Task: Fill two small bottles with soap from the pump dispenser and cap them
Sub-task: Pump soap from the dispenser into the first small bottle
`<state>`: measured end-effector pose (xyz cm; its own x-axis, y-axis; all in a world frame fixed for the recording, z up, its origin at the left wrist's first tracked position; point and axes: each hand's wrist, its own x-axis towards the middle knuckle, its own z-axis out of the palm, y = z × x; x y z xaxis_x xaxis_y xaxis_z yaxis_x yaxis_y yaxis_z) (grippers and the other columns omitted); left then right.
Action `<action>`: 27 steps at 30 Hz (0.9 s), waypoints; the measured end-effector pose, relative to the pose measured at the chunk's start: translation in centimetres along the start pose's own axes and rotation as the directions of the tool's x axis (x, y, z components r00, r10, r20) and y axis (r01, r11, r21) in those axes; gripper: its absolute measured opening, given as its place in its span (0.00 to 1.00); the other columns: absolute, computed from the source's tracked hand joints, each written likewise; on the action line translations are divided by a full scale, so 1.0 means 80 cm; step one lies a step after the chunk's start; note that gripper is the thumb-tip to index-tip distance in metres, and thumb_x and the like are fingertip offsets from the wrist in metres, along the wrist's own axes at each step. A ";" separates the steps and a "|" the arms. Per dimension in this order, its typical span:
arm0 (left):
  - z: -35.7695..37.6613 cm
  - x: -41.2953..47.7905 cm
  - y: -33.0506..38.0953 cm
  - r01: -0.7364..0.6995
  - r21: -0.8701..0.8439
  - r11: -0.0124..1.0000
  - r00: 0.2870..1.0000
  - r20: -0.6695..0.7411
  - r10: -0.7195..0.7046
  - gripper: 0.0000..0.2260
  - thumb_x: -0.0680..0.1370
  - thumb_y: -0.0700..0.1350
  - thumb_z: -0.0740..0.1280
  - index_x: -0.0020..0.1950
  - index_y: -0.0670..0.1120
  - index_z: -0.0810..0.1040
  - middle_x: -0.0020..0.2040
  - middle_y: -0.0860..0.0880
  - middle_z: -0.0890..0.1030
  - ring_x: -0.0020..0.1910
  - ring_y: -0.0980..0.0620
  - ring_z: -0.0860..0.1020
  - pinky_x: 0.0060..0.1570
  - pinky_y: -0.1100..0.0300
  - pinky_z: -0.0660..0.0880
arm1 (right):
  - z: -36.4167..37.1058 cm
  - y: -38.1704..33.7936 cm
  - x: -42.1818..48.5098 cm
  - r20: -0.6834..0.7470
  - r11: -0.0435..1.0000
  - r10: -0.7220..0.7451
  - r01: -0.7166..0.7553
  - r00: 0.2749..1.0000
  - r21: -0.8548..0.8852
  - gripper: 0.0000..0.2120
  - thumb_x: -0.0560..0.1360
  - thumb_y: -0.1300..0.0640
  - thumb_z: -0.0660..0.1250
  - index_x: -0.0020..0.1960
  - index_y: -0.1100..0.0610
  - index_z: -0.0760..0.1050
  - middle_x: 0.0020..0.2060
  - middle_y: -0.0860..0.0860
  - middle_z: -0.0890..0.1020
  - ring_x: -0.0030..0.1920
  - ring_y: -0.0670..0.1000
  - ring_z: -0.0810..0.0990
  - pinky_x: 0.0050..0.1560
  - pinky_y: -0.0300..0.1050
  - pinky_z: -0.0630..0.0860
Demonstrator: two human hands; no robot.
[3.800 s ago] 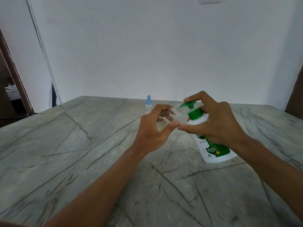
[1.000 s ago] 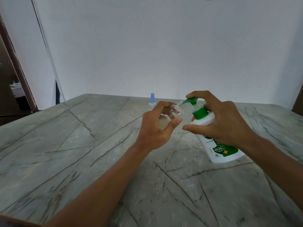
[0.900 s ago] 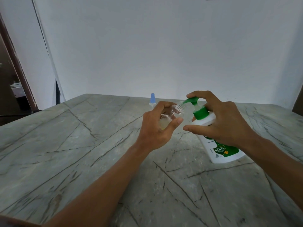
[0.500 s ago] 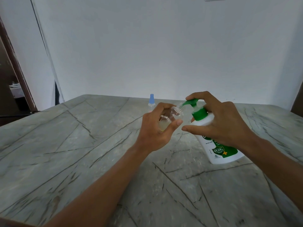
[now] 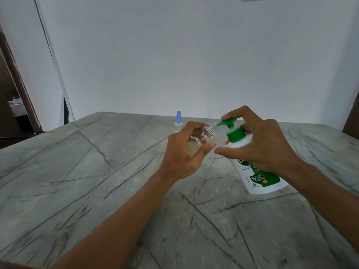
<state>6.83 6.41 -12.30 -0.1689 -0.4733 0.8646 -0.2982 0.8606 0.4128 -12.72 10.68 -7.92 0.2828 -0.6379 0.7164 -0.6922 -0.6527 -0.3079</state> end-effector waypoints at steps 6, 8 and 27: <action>-0.001 0.001 -0.001 -0.006 -0.012 1.000 1.000 -0.026 0.006 0.16 0.75 0.45 0.73 0.58 0.38 0.77 0.50 0.49 0.84 0.45 0.57 0.83 0.44 0.66 0.78 | 0.000 -0.004 0.000 0.029 0.999 -0.043 0.044 0.999 -0.031 0.34 0.62 0.37 0.75 0.63 0.34 0.62 0.41 0.29 0.73 0.41 0.33 0.78 0.41 0.22 0.72; 0.000 0.001 0.001 -0.008 -0.012 1.000 1.000 -0.029 0.007 0.16 0.74 0.45 0.73 0.58 0.38 0.77 0.50 0.49 0.84 0.45 0.57 0.83 0.44 0.66 0.78 | 0.000 -0.004 0.000 0.023 0.999 -0.037 0.038 0.999 -0.030 0.34 0.62 0.38 0.75 0.62 0.33 0.62 0.41 0.29 0.73 0.39 0.34 0.79 0.39 0.21 0.71; 0.002 0.002 0.000 0.007 -0.012 1.000 1.000 -0.026 -0.007 0.17 0.74 0.45 0.74 0.58 0.39 0.77 0.51 0.50 0.84 0.45 0.58 0.83 0.44 0.66 0.79 | 0.000 0.001 0.000 0.022 0.999 -0.023 0.024 0.999 -0.025 0.35 0.60 0.35 0.73 0.62 0.31 0.61 0.43 0.37 0.79 0.38 0.38 0.80 0.40 0.23 0.74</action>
<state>6.65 6.30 -12.25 -0.1427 -0.4743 0.8687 -0.2883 0.8596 0.4220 -12.79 10.62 -7.95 0.3131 -0.6313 0.7095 -0.7020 -0.6570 -0.2748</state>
